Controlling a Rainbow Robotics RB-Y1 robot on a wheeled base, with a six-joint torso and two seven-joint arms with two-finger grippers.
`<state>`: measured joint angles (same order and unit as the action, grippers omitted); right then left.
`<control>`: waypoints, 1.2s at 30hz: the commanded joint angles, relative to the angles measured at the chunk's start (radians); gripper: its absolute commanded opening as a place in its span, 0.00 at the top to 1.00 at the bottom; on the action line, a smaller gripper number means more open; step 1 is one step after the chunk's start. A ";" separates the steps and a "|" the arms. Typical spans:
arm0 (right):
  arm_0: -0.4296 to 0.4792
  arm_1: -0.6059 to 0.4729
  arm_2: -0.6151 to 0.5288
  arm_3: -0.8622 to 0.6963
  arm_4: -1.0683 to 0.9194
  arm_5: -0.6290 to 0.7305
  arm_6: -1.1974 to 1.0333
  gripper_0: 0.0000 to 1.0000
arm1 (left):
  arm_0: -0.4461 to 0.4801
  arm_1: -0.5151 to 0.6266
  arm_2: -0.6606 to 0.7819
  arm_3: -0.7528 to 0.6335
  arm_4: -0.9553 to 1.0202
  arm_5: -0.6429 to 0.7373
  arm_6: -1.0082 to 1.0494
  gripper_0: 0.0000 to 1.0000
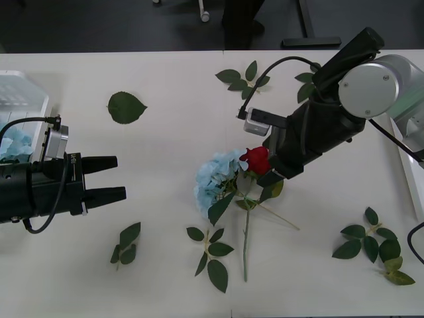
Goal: Place the red flowers into the right box and the blue flowers into the left box. If a person shows an open palm, hand one flower to the person first, then continue sorting.
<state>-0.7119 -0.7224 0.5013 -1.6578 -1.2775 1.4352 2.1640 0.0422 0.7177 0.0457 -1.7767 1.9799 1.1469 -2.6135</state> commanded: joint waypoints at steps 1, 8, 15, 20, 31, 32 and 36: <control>0.080 -0.108 0.005 -0.169 0.049 0.002 -0.122 0.00 | 0.016 0.034 -0.012 -0.007 0.014 -0.003 -0.092 0.00; 0.193 -0.177 0.005 -0.312 0.150 -0.006 -0.323 0.00 | 0.016 0.034 -0.012 -0.007 0.014 -0.003 -0.092 0.00; 0.213 -0.164 0.123 -0.260 0.271 -0.105 -0.481 0.00 | 0.016 0.034 -0.012 -0.007 0.014 -0.003 -0.092 0.00; 0.206 -0.061 0.111 -0.188 0.308 -0.090 -0.532 0.00 | 0.016 0.034 -0.012 -0.007 0.014 -0.003 -0.092 0.00; 0.127 0.124 0.109 -0.086 0.359 -0.041 -0.596 0.00 | 0.016 0.034 -0.012 -0.007 0.014 -0.003 -0.092 0.00; 0.126 0.135 0.109 -0.085 0.366 -0.042 -0.601 0.00 | 0.016 0.034 -0.012 -0.007 0.014 -0.003 -0.092 0.00; 0.121 0.175 0.111 -0.065 0.428 -0.042 -0.604 0.00 | 0.016 0.034 -0.012 -0.007 0.014 -0.003 -0.092 0.00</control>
<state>-0.5502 -0.5918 0.6226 -1.7313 -0.8860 1.3969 1.5829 0.0422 0.7177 0.0456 -1.7757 1.9803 1.1469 -2.6139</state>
